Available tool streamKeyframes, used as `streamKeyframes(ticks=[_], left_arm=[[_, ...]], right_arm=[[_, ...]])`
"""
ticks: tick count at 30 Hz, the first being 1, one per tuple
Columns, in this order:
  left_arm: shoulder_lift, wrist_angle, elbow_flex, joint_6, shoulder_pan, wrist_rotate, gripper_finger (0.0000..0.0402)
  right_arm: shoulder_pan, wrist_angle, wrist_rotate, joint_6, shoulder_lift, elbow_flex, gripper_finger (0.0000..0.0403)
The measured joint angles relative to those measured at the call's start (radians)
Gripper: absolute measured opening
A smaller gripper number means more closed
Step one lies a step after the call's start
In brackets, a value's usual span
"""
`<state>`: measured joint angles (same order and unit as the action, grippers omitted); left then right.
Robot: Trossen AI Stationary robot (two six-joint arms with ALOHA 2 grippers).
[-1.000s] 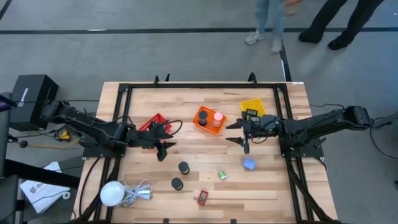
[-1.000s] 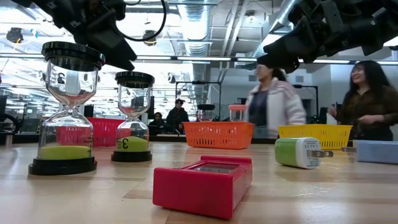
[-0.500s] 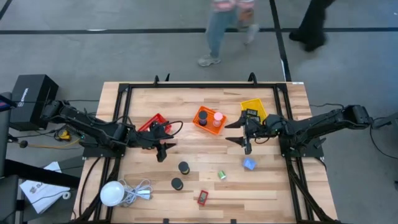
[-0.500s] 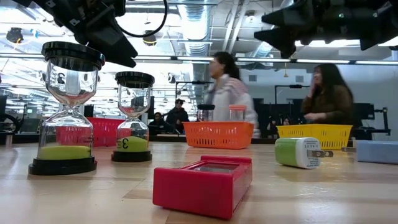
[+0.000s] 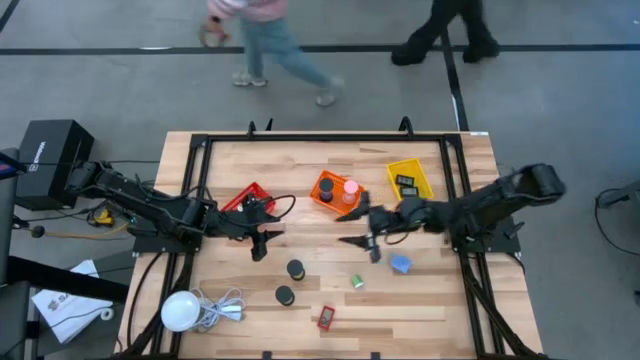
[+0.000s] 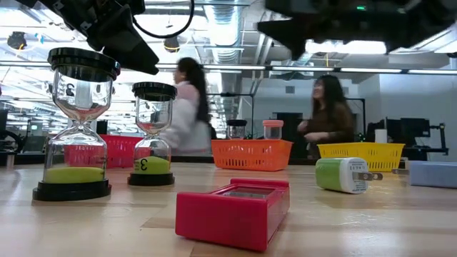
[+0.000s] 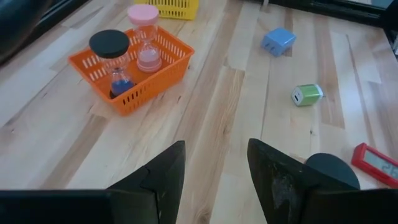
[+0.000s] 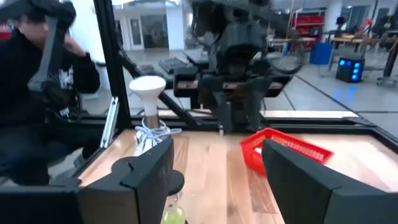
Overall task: Pick & Place Office items
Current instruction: Put the top black hourglass into the orange basket
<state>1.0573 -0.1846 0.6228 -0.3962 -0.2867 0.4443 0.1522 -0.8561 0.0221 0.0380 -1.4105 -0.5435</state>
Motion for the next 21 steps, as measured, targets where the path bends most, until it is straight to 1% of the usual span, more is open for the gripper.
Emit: streamKeyframes(ticks=[2, 7, 8, 11, 14, 17, 19, 21], left_arm=[[0.000, 0.001, 0.000, 0.000, 0.000, 0.000, 0.0168], [-0.005, 0.003, 0.000, 0.000, 0.000, 0.000, 0.0168], [-0.009, 0.003, 0.000, 0.000, 0.000, 0.001, 0.0168], [-0.040, 0.002, 0.000, 0.000, 0.000, 0.005, 0.0168], [-0.080, -0.015, 0.000, 0.000, 0.000, 0.017, 0.0168], [-0.120, -0.012, -0.009, 0.000, -0.002, 0.020, 0.0168], [-0.135, -0.015, -0.024, 0.000, -0.003, 0.022, 0.0168], [-0.148, -0.018, -0.041, 0.000, -0.002, 0.025, 0.0168]], right_arm=[[0.005, 0.008, -0.028, -0.024, -0.091, -0.084, 0.0235], [0.010, 0.051, -0.186, -0.045, -0.306, -0.299, 0.0235], [0.010, 0.073, -0.204, -0.045, -0.345, -0.341, 0.0235], [0.010, 0.152, -0.212, -0.045, -0.448, -0.450, 0.0235], [0.009, 0.224, -0.241, -0.045, -0.528, -0.539, 0.0234], [0.013, 0.243, -0.320, -0.038, -0.587, -0.604, 0.0229], [0.019, 0.241, -0.354, -0.038, -0.610, -0.636, 0.0223], [0.022, 0.257, -0.364, -0.039, -0.624, -0.659, 0.0217]])
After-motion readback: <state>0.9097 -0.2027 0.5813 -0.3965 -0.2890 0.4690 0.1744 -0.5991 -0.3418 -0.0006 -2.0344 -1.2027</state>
